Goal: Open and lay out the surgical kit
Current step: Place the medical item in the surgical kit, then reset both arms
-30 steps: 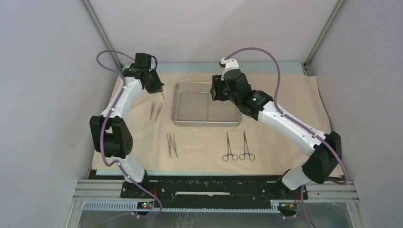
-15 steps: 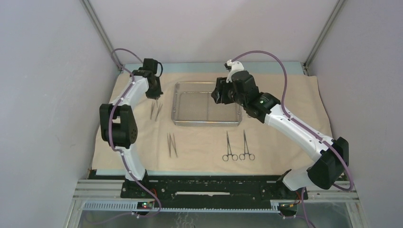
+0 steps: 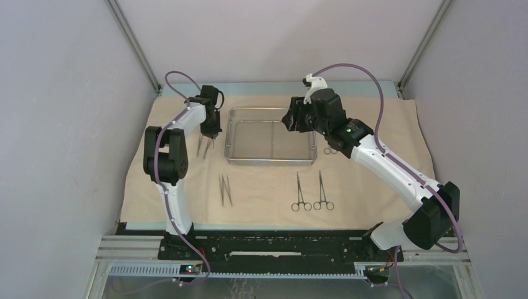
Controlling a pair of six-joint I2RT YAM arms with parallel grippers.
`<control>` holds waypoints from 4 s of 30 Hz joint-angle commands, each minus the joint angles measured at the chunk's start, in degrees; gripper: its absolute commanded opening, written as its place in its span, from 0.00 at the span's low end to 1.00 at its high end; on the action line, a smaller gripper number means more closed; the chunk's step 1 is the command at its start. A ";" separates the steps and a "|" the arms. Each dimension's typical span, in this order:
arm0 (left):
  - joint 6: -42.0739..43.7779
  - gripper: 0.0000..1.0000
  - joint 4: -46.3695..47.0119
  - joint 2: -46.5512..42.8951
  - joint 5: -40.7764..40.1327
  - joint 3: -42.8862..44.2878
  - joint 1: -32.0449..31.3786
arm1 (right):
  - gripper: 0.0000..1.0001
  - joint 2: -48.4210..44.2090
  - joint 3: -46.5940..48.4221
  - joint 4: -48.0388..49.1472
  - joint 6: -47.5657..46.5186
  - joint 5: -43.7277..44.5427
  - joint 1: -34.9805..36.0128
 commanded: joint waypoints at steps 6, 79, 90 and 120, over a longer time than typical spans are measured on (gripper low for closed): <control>0.66 0.04 1.89 -0.30 0.67 -2.20 -1.22 | 0.59 -0.73 0.27 2.14 1.92 -2.46 -1.88; -1.93 0.35 -6.35 -3.72 -2.45 4.99 -1.33 | 0.60 -0.25 0.28 2.48 2.05 -5.30 -2.15; -4.79 0.57 -5.69 -16.86 -0.87 4.50 -0.84 | 0.73 -2.23 0.37 1.05 3.58 -0.77 -2.27; -5.40 1.00 13.23 -49.05 9.67 -16.42 -7.56 | 1.00 -16.21 -7.74 -0.40 13.01 19.97 -4.16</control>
